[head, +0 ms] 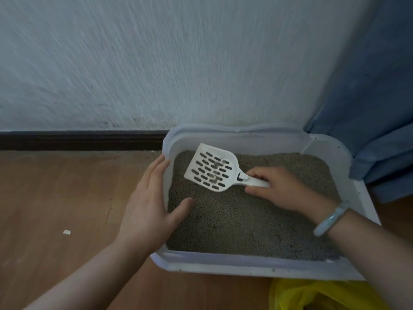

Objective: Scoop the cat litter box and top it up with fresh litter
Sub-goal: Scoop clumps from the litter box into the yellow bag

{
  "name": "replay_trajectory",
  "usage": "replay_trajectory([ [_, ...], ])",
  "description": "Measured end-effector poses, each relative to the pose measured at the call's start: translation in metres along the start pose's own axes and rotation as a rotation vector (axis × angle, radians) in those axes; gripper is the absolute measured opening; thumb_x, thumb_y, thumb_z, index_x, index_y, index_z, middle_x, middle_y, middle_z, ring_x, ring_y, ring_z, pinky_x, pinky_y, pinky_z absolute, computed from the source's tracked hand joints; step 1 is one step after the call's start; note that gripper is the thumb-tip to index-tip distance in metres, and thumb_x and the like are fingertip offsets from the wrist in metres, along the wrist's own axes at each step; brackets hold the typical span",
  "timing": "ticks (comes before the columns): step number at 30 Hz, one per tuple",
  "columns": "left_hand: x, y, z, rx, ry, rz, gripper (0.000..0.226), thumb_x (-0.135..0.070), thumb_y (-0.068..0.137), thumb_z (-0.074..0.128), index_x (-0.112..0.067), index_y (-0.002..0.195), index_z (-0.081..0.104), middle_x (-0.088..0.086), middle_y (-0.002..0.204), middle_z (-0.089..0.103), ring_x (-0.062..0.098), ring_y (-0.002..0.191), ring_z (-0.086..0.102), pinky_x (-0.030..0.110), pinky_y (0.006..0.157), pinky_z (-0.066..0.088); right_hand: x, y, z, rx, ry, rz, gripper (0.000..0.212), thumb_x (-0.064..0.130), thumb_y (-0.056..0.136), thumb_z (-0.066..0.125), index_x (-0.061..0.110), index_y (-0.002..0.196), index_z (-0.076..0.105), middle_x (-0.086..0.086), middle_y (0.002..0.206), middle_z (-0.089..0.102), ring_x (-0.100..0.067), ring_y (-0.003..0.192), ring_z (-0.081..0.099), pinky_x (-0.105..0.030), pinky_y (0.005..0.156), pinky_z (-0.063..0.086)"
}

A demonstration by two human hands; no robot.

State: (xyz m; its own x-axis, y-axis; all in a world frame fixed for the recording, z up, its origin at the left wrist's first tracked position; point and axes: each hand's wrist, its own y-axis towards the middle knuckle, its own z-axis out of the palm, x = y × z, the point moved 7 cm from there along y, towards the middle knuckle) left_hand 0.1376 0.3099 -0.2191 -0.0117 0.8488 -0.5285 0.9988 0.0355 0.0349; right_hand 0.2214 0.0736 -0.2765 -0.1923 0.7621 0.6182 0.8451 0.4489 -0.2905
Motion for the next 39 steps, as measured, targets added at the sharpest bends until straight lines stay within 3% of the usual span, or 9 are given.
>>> replay_trajectory([
  [6,-0.006,-0.003,-0.004,-0.032,0.002,0.003,0.082,-0.052,0.08,0.063,-0.022,0.145,0.024,-0.004,0.152,0.031,0.014,0.136,0.033,0.035,0.105,0.034,-0.017,-0.032,-0.012,0.006,-0.118,0.053,0.024,0.044,0.08,0.066,0.039,0.102,0.061,0.015,0.087,0.065,-0.008,0.08,0.06,-0.04,0.075,0.052],
  [12,-0.008,-0.005,-0.004,-0.025,0.024,-0.002,0.081,-0.045,0.08,0.064,-0.021,0.146,0.023,-0.004,0.153,0.028,0.015,0.137,0.031,0.038,0.106,0.034,-0.029,-0.058,-0.027,0.217,-0.378,0.108,0.023,0.044,0.084,0.063,0.038,0.106,0.061,0.012,0.095,0.062,-0.01,0.087,0.056,-0.036,0.077,0.05],
  [16,-0.008,-0.005,-0.004,-0.046,0.008,0.004,0.077,-0.036,0.081,0.067,-0.02,0.145,0.026,-0.004,0.152,0.03,0.015,0.137,0.031,0.036,0.105,0.033,-0.012,-0.064,-0.023,0.257,-0.563,0.047,0.02,0.046,0.085,0.057,0.032,0.098,0.061,0.007,0.093,0.064,-0.016,0.086,0.058,-0.036,0.074,0.05],
  [24,-0.004,-0.003,-0.002,-0.058,-0.009,0.012,0.074,-0.041,0.082,0.064,-0.021,0.143,0.028,-0.004,0.151,0.031,0.012,0.136,0.031,0.034,0.104,0.033,0.042,-0.034,0.024,0.329,-0.713,-0.01,0.022,0.024,0.094,0.047,0.014,0.097,0.065,-0.006,0.091,0.064,-0.025,0.081,0.062,-0.033,0.066,0.051],
  [27,-0.003,-0.002,-0.002,-0.053,-0.006,0.023,0.075,-0.051,0.077,0.051,-0.019,0.142,0.03,-0.002,0.15,0.033,0.012,0.136,0.031,0.029,0.103,0.029,0.055,-0.019,0.043,0.348,-0.637,-0.079,0.023,0.028,0.095,0.046,0.013,0.1,0.063,-0.007,0.095,0.064,-0.028,0.087,0.062,-0.033,0.066,0.048],
  [30,-0.003,-0.002,-0.002,-0.053,-0.013,0.017,0.073,-0.047,0.077,0.051,-0.019,0.141,0.03,-0.003,0.15,0.033,0.011,0.136,0.03,0.028,0.103,0.028,0.049,-0.012,0.061,0.389,-0.437,-0.124,0.019,0.037,0.093,0.052,0.02,0.098,0.059,-0.005,0.096,0.063,-0.025,0.086,0.059,-0.036,0.074,0.05],
  [36,-0.003,-0.002,-0.003,-0.052,-0.028,0.022,0.073,-0.051,0.078,0.044,-0.02,0.142,0.029,-0.005,0.15,0.032,0.009,0.136,0.03,0.027,0.104,0.028,0.009,-0.017,0.058,0.373,-0.155,-0.069,0.025,0.043,0.087,0.06,0.037,0.112,0.06,0.011,0.092,0.064,-0.01,0.079,0.058,-0.033,0.071,0.049],
  [39,-0.003,-0.003,-0.004,-0.058,-0.024,0.026,0.073,-0.05,0.078,0.045,-0.021,0.143,0.028,-0.005,0.151,0.031,0.008,0.137,0.029,0.027,0.104,0.027,-0.009,-0.026,0.048,0.3,0.106,0.028,0.026,0.034,0.085,0.066,0.034,0.111,0.063,0.008,0.084,0.066,-0.01,0.069,0.058,-0.032,0.066,0.047],
])
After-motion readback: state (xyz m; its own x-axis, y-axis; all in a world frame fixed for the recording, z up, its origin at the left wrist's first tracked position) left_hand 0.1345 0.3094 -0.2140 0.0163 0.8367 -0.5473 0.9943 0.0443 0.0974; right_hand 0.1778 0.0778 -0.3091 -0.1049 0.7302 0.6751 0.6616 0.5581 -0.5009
